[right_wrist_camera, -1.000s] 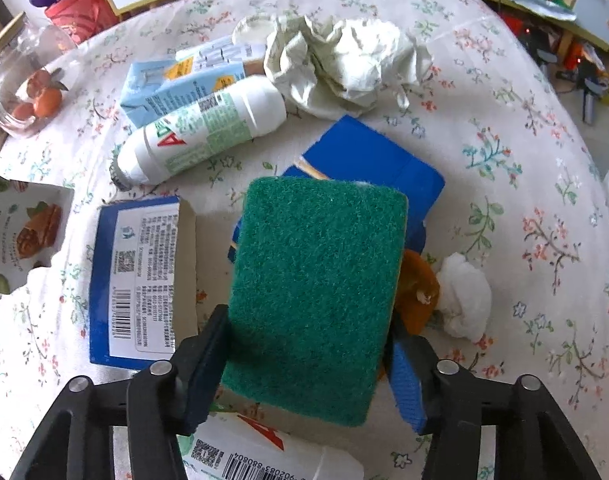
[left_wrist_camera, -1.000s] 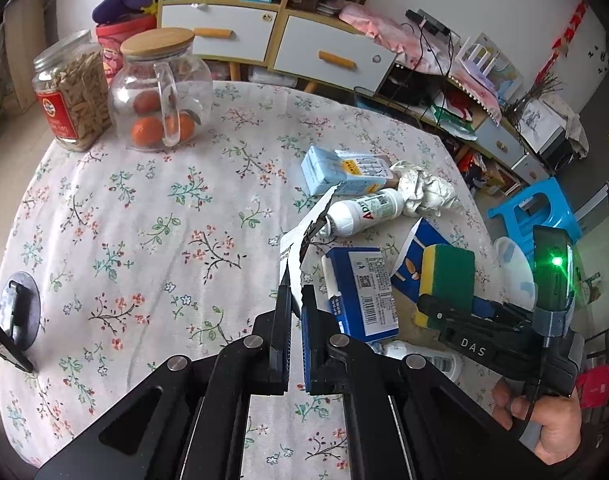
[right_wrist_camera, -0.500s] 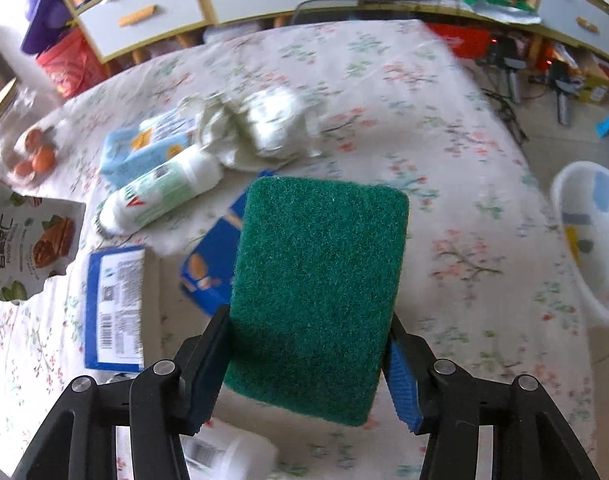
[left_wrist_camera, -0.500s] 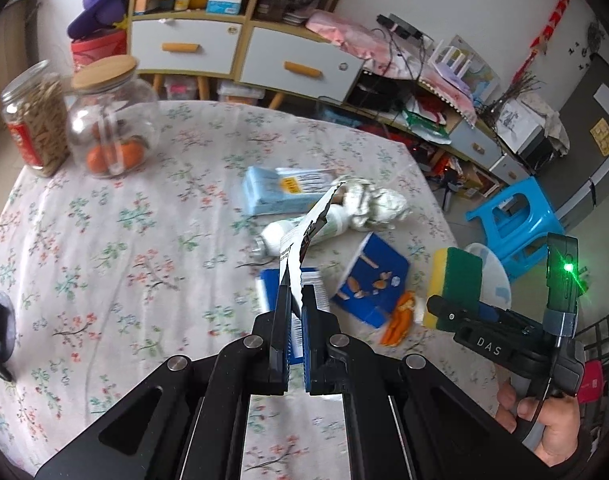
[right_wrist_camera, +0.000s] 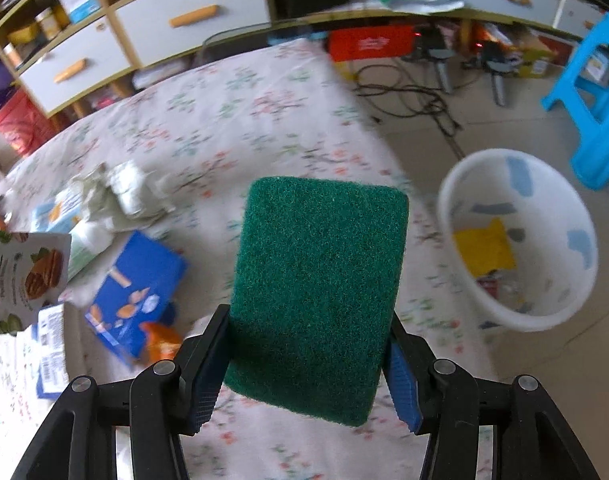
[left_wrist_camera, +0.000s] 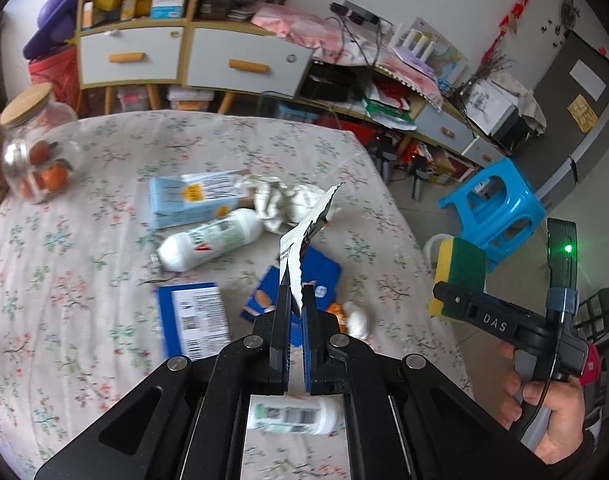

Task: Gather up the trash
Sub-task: 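Carry the sponge to the white bin and release it with the right tool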

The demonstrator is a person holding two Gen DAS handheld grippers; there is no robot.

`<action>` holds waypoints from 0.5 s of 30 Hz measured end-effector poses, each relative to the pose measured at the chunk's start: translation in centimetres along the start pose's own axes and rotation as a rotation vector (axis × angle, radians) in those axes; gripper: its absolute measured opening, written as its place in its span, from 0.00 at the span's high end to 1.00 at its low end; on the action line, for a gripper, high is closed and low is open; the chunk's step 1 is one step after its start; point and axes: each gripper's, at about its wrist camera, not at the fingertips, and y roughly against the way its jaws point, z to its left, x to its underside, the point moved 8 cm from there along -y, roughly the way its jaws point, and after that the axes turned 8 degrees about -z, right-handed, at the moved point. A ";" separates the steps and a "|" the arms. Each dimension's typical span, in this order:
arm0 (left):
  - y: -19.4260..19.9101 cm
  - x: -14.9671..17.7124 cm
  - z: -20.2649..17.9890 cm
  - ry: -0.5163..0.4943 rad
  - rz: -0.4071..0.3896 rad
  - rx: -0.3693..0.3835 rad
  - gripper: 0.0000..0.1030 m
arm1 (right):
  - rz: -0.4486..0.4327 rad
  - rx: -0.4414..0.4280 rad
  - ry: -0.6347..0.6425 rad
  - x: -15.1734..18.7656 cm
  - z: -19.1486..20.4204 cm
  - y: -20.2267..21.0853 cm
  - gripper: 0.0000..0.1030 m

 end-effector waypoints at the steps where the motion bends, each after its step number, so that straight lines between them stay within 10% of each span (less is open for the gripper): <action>1: -0.4 0.0 -0.6 -0.005 0.002 0.005 0.96 | -0.002 0.007 -0.014 -0.2 -0.8 0.0 0.42; 15: -5.4 0.9 -7.1 -0.059 0.044 0.068 0.96 | -0.010 0.113 -0.192 -2.0 -10.9 -0.9 0.41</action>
